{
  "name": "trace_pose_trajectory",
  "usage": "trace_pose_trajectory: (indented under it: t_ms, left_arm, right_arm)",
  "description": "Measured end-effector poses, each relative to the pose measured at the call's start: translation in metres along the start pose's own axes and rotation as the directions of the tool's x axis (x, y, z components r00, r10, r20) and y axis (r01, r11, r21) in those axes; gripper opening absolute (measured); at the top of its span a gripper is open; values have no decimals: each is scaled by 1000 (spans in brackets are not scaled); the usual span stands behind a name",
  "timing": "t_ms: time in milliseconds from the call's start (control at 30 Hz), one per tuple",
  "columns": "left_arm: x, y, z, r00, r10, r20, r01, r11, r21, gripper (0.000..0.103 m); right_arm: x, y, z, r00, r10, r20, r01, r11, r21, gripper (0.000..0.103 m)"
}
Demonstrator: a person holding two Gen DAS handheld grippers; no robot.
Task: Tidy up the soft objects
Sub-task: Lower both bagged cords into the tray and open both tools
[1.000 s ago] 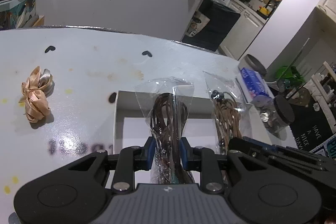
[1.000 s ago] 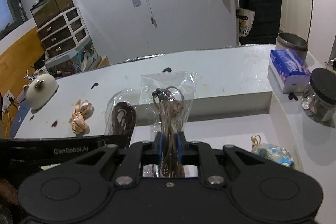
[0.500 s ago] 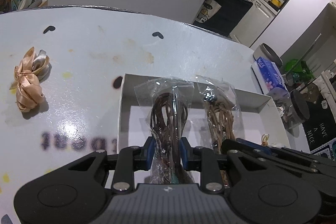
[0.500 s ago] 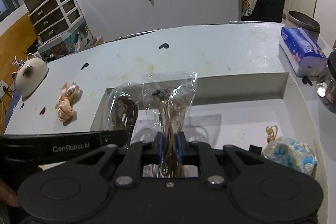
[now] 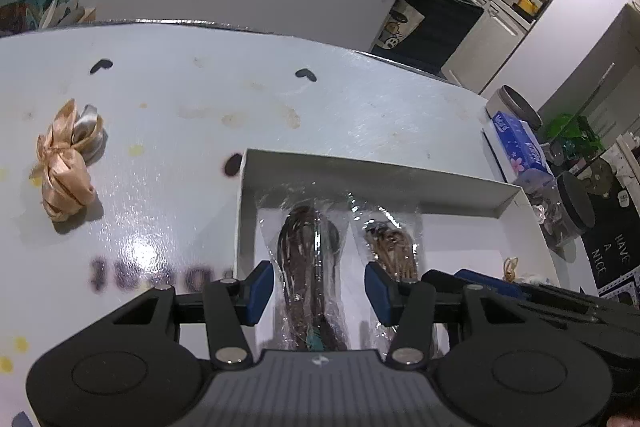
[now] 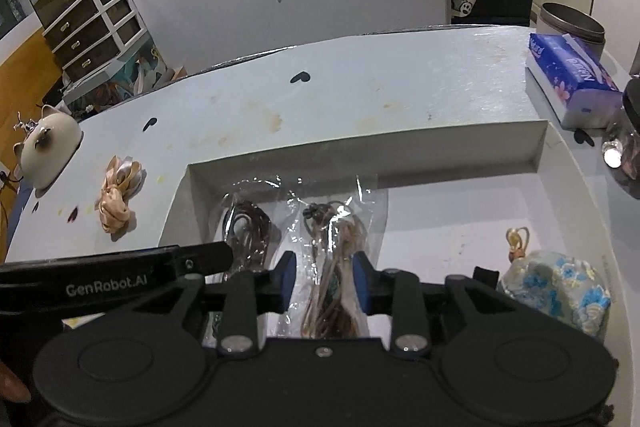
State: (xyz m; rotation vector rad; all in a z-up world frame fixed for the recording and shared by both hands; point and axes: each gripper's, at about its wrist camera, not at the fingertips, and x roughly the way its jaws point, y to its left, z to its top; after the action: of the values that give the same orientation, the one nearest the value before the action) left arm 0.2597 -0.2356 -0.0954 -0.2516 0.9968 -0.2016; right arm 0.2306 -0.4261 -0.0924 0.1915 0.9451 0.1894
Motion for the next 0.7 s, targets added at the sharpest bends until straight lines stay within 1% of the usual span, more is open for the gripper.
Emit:
trace_pose_trajectory:
  t_ms: [267, 500, 700]
  left_arm:
    - [-16, -9, -2, 1000, 2, 26, -3, 999, 41, 51]
    - [-34, -15, -7, 999, 2, 47, -5, 998, 59, 51]
    - [-54, -19, -16, 998, 3, 71, -9, 997, 75, 52]
  right_arm:
    - [-23, -4, -3, 998, -31, 54, 32, 999, -8, 32]
    - [-48, -6, -9, 995, -46, 94, 48, 999, -23, 38]
    - [-69, -5, -17, 990, -52, 128, 56, 998, -35, 40]
